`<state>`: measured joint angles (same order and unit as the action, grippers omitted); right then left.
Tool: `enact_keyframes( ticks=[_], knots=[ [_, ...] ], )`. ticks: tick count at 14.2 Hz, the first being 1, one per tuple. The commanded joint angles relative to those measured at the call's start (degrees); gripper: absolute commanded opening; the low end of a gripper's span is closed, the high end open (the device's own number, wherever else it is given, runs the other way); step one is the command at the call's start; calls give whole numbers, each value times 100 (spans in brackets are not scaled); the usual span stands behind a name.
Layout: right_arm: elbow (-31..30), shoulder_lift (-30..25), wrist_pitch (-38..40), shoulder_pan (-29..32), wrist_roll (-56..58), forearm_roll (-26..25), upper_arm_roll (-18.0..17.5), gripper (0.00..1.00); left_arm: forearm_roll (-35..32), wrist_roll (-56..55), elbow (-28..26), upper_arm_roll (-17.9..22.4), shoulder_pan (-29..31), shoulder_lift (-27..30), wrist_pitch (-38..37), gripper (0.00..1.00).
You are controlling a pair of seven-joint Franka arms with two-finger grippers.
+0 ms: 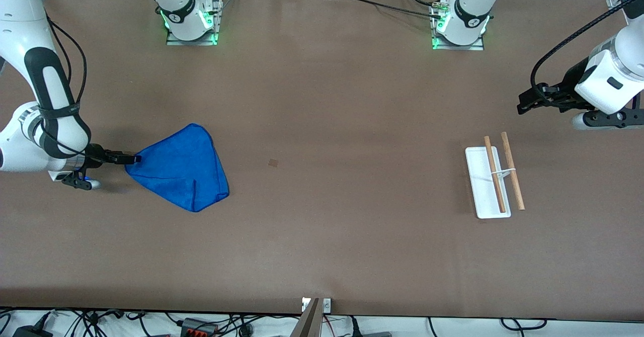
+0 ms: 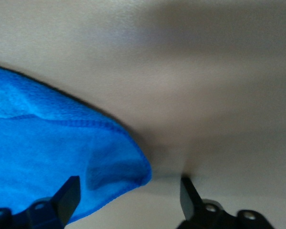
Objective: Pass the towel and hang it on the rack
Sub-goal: 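Close the right gripper on the towel corner and lift it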
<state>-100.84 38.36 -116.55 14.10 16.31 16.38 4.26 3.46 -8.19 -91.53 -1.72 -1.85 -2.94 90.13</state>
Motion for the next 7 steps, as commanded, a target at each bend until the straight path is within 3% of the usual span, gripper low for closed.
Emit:
enact_keyframes(
  ticks=[1, 7],
  knots=[
    [204, 75, 27, 93, 179, 173, -57, 77, 102, 151, 196, -13, 62, -93, -136, 100],
    [319, 163, 54, 93, 180, 181, -75, 67, 111, 151, 205, -13, 54, -102, -136, 100]
  ],
)
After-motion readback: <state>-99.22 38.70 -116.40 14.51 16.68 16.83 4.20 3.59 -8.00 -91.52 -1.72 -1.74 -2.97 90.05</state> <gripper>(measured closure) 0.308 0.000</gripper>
